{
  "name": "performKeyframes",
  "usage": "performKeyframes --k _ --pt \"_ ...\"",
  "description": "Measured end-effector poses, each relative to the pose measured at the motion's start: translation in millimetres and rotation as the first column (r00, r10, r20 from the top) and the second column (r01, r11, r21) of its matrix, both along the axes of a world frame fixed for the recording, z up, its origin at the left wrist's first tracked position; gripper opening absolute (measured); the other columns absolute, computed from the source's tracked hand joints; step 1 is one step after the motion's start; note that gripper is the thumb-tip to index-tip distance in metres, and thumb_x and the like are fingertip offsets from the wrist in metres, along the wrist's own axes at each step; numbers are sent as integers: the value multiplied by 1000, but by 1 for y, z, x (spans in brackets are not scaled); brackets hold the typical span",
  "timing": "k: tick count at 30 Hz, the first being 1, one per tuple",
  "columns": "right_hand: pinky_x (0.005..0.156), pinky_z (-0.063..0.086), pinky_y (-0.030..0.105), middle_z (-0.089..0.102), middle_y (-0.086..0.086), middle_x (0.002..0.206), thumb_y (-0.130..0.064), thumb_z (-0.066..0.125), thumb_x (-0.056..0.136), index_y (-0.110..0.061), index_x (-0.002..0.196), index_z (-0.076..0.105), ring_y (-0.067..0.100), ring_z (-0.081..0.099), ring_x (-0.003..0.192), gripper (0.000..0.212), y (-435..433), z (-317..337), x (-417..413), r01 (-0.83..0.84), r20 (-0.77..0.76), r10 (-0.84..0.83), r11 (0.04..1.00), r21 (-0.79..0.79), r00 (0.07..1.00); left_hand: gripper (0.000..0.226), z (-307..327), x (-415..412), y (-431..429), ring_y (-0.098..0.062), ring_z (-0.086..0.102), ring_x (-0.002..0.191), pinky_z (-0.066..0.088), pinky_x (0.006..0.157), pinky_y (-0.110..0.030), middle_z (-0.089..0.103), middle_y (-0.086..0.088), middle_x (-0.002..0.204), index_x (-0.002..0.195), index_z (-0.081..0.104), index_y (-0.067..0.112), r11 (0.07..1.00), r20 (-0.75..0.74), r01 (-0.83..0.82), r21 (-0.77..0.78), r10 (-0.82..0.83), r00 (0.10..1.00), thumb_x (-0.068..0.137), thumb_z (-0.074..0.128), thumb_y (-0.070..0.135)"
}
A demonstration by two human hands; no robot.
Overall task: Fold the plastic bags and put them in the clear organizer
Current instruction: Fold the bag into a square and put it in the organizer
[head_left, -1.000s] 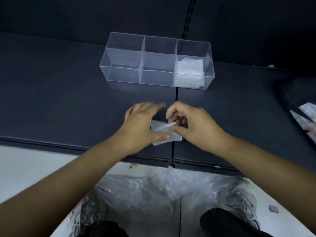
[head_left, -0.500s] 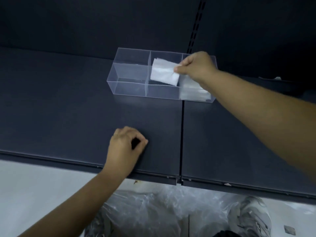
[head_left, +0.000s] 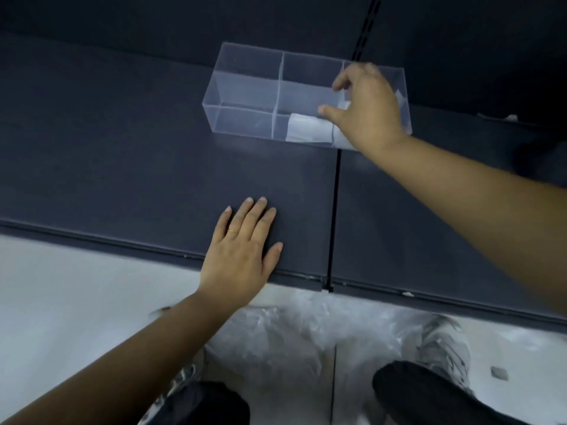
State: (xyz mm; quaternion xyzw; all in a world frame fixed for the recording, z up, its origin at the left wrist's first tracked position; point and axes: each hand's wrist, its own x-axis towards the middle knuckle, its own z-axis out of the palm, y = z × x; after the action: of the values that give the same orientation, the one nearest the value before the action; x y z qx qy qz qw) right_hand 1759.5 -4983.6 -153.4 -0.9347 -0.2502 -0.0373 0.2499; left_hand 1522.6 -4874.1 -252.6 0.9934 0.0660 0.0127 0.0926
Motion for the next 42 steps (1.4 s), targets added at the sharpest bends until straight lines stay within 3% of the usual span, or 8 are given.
performKeyframes --k 4,8,11,15,22,30,38,42 --pt "67 47 31 55 -3 87 -30 55 92 -17 89 62 10 51 75 15 -61 -21 -131 -501 64 497 856 130 865 67 -4 -5 0 -24 20 146 16 118 -47 25 -9 157 149 29 9 998 -48 40 54 -37 998 97 17 50" --pt "94 44 33 47 1 136 -45 55 92 -19 135 48 16 50 116 51 -108 -96 -226 -783 -622 576 614 -99 530 69 -6 -5 1 -22 12 148 8 120 -44 17 -7 159 152 20 12 997 -55 42 67 -39 998 96 11 52" --pt "108 33 37 27 8 152 -48 62 87 -11 149 22 26 33 135 82 -106 -149 -245 -691 -750 353 698 -187 560 68 -9 -5 1 -21 9 148 5 120 -42 14 -5 160 152 17 13 995 -54 40 89 -35 998 97 10 53" --pt "79 43 32 50 5 112 -32 66 83 -12 104 52 24 52 99 33 -86 -183 -247 -436 -728 140 869 -235 672 69 -9 -5 3 -20 5 148 1 120 -40 12 -5 161 153 14 14 997 -74 50 66 -45 996 97 9 54" --pt "80 43 33 52 2 98 -25 65 86 -15 74 55 18 52 88 19 -83 -125 -227 -532 -719 376 847 10 585 75 6 -18 8 -8 -8 147 -11 118 -31 6 6 161 152 17 22 978 -111 78 -195 -101 989 92 17 67" --pt "61 45 32 66 -1 66 -24 70 84 -18 81 63 20 57 60 10 -112 -3 -146 -74 -676 364 906 418 640 28 67 -19 -6 -11 69 92 53 78 -23 73 4 102 104 71 27 209 -265 -225 -952 -192 945 77 75 36" --pt "94 44 29 41 -13 112 -50 67 81 -31 114 56 8 53 101 41 -141 -5 -119 99 -130 -78 980 170 989 19 71 15 -42 -10 64 64 51 58 -22 69 0 73 80 67 18 7 -208 -214 -977 216 954 77 66 37" --pt "98 36 25 42 -19 120 -73 62 69 -40 125 49 6 45 118 66 -119 -18 -155 -59 -472 134 984 171 871 29 69 19 -53 -12 70 74 53 57 -20 74 2 87 117 54 21 6 -227 -232 -973 171 959 89 63 24"
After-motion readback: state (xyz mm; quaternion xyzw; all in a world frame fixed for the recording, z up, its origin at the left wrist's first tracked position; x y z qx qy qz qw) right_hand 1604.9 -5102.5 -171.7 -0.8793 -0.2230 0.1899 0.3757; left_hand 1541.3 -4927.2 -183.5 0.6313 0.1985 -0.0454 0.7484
